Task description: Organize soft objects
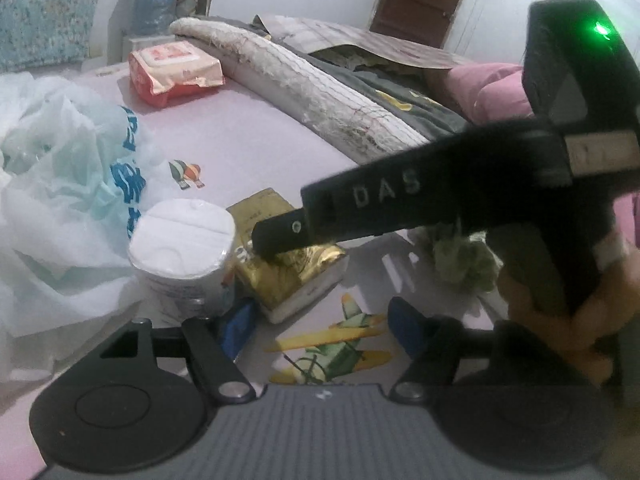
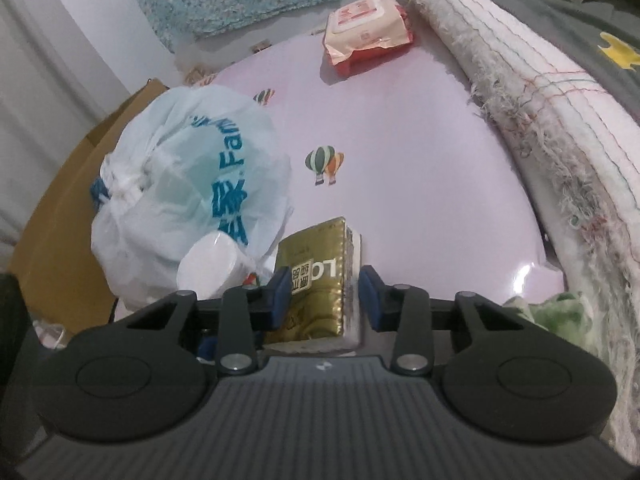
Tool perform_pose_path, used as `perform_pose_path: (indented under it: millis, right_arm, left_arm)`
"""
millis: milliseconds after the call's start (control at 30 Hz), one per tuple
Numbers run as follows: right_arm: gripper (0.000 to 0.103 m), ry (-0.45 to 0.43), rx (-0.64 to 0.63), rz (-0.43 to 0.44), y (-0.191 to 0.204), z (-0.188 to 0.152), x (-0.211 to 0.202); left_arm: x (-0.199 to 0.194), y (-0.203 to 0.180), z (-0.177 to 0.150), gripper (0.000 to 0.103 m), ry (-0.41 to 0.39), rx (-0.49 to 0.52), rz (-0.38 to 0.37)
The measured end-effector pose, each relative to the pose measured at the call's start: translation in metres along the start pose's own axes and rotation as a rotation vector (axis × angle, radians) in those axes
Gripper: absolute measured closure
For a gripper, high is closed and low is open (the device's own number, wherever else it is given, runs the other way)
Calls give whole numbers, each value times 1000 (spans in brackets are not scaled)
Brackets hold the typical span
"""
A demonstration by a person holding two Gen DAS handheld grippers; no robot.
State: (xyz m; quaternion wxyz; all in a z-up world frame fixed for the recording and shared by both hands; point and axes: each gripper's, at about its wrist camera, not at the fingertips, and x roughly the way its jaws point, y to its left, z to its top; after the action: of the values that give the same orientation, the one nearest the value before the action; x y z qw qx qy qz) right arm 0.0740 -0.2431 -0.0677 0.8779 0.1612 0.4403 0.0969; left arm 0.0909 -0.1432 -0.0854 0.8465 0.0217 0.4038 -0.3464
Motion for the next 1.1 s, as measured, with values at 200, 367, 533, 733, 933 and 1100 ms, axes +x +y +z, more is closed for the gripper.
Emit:
perform_pose_path:
  millis: [200, 367, 533, 733, 933, 1100]
  right_arm:
    - [67, 39, 8, -1, 4, -9, -11]
    - [67, 85, 28, 25, 9, -24, -24]
    - [66, 123, 61, 74, 19, -46, -30]
    - [64, 148, 103, 145, 35, -66, -24]
    - [60, 105, 111, 227, 47, -72, -15]
    - [56, 48, 149, 272, 41, -72, -19]
  left_arm:
    - [-8, 0, -4, 30, 37, -6, -48]
    - [-19, 0, -11, 29, 103, -24, -86]
    - [-36, 2, -24, 26, 157, -30, -100]
    - [-62, 10, -46, 26, 174, -40, -89]
    - [-78, 20, -53, 26, 134, -69, -28]
    - [-80, 23, -52, 26, 115, -104, -9]
